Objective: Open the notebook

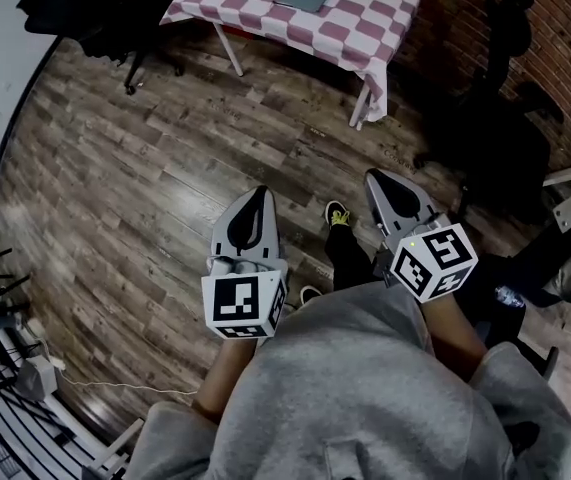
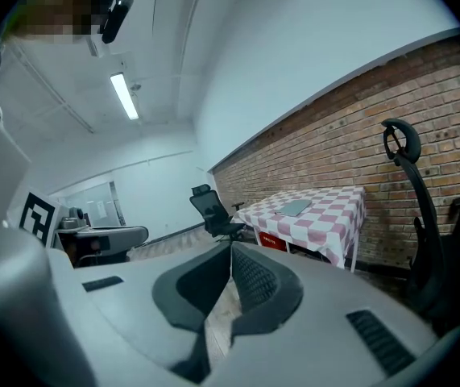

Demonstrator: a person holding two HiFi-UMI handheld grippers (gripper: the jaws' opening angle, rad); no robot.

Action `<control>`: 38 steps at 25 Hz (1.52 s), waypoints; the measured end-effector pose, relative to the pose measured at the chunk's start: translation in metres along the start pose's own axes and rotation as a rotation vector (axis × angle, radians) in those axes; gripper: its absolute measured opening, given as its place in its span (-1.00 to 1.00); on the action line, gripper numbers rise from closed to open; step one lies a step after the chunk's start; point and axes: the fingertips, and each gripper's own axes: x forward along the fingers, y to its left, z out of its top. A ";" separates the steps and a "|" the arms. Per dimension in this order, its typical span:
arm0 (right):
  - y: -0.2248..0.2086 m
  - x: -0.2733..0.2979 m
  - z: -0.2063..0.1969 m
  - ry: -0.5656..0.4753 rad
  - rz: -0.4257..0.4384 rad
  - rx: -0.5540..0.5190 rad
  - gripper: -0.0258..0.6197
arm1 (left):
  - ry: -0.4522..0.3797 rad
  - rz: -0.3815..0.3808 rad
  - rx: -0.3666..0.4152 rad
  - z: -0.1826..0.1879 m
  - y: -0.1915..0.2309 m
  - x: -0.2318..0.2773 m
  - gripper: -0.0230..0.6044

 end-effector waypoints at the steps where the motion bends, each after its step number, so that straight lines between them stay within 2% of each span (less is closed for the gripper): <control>1: -0.005 0.004 0.002 0.002 -0.002 0.001 -0.84 | 0.002 0.002 -0.001 0.001 0.003 0.007 -0.89; 11: -0.050 0.045 0.027 0.017 -0.015 0.015 -0.84 | 0.040 -0.003 0.009 0.022 0.014 0.070 -0.89; 25: -0.139 0.106 0.069 0.009 0.003 0.049 -0.84 | 0.068 0.009 0.025 0.059 0.009 0.178 -0.89; 38: -0.182 0.149 0.098 -0.007 0.050 0.069 -0.84 | 0.080 0.029 0.044 0.079 0.005 0.240 -0.89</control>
